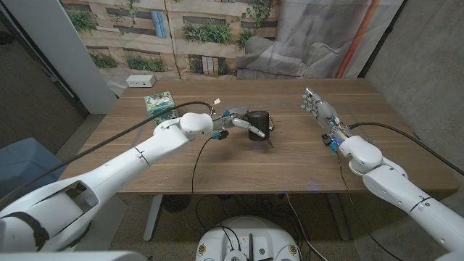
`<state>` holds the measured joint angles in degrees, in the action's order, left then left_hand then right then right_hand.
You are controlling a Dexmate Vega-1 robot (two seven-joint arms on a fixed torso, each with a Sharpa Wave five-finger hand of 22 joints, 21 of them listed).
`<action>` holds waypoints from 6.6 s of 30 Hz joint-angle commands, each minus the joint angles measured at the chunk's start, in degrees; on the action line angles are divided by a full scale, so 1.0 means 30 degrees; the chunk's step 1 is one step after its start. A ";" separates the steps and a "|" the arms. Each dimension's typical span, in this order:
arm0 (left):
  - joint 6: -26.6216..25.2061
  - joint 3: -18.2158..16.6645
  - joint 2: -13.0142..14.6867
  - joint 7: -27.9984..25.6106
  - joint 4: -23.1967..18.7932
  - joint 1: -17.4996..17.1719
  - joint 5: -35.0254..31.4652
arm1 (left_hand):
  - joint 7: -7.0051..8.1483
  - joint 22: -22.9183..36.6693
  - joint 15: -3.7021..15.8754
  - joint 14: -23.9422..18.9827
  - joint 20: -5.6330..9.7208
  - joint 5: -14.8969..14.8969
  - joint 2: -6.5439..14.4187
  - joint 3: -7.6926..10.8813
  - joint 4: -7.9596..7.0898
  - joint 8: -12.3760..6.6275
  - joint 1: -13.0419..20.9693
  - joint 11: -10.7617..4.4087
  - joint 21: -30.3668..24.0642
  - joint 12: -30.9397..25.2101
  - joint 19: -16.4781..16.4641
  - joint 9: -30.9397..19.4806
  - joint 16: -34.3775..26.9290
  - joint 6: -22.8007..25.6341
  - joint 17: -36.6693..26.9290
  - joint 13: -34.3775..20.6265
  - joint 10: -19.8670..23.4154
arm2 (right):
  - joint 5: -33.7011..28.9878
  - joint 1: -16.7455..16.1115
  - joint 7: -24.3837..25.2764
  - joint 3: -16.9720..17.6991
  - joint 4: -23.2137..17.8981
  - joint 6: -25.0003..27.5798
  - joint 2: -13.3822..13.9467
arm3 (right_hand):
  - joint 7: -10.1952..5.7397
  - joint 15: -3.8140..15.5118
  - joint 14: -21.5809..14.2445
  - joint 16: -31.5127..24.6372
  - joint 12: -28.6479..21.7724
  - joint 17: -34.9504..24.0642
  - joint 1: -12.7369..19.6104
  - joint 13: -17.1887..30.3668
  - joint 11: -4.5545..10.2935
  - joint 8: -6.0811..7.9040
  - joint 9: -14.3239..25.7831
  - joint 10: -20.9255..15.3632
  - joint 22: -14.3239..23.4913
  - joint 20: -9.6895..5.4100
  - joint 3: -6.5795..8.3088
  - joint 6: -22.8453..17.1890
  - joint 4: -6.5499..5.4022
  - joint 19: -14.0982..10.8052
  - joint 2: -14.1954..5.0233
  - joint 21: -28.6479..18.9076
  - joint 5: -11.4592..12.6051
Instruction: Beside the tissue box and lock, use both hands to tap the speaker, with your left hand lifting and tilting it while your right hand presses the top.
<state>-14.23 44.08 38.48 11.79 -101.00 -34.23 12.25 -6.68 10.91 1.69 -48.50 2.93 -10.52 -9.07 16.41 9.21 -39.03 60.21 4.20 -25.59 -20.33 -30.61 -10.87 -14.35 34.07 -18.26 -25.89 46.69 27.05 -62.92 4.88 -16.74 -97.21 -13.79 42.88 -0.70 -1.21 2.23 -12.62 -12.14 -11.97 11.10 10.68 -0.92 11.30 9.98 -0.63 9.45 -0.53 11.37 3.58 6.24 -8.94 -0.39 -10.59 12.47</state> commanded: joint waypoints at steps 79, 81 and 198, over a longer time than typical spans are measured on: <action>0.2004 0.0071 -0.0937 -0.5810 0.1080 -0.3400 -0.9110 | 0.4882 -0.0203 0.3101 0.5536 0.0626 -0.0016 0.4443 0.1932 -0.0003 0.0840 -0.2401 -0.5667 0.3100 0.3045 0.5141 0.0203 0.1238 0.3027 0.2211 0.1621 0.2714 | 0.1105 0.2378 -0.0639 -0.1425 0.5918 -0.1776 -0.2831 | 0.0047 -0.0153 -0.0080 0.0076 0.0228 -0.0032 -0.0200 0.0031 -0.0009 -0.0101 0.0058 -0.0236 0.0031 0.0175 -0.0028 -0.0220 0.0026 -0.0164 -0.0316 -0.0054 0.0134; 0.1943 0.0082 -0.0902 -0.5701 0.1047 -0.3397 -0.9079 | 0.4930 -0.0197 0.3093 0.5609 0.0646 -0.0015 0.4399 0.1913 -0.0031 0.1068 -0.2566 -0.5667 0.3138 0.3157 0.5116 0.0230 0.1241 0.2902 0.2280 0.1750 0.2366 | 0.1129 0.2368 -0.0644 -0.1427 0.5956 -0.1813 -0.2857 | 0.0046 -0.0145 -0.0082 0.0078 0.0228 -0.0031 -0.0203 0.0031 -0.0006 -0.0099 0.0058 -0.0244 0.0031 0.0186 -0.0028 -0.0230 0.0028 -0.0162 -0.0319 -0.0052 0.0135; 0.0143 -0.1701 0.2468 -0.2548 -0.2307 -0.4182 -0.6229 | 0.2805 -0.0331 -0.1601 2.0287 -0.0202 -0.0008 0.1524 -0.1319 -0.0542 0.9307 -0.7348 -0.0961 0.5147 0.3317 1.2786 0.0221 0.1451 -1.3368 0.2755 0.5105 -1.8219 | 0.1318 0.2841 -0.0760 -0.1899 0.6709 -0.1696 -0.3519 | -0.0107 -0.0225 -0.0256 0.0129 0.0315 -0.0047 -0.0544 0.0042 0.0015 -0.0137 0.0064 -0.0325 0.0042 0.0500 -0.0049 -0.0487 0.0095 -0.0480 -0.0525 -0.0057 0.0199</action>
<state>-12.96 41.45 44.74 5.94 -106.07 -45.13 -7.67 2.04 9.84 -2.95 9.73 2.04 -10.16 -4.64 12.43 7.92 -10.63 38.72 1.02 -9.96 -10.10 7.09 -10.13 -9.93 -5.95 -9.85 -10.38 -7.51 31.18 -54.75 2.53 -22.24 -77.19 -19.00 32.53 -1.22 -1.74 1.71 -12.29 -11.22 -12.00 10.04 10.69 -0.92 10.93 9.98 -1.24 9.45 0.72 11.21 2.24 6.40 -10.17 -1.92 -10.60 12.69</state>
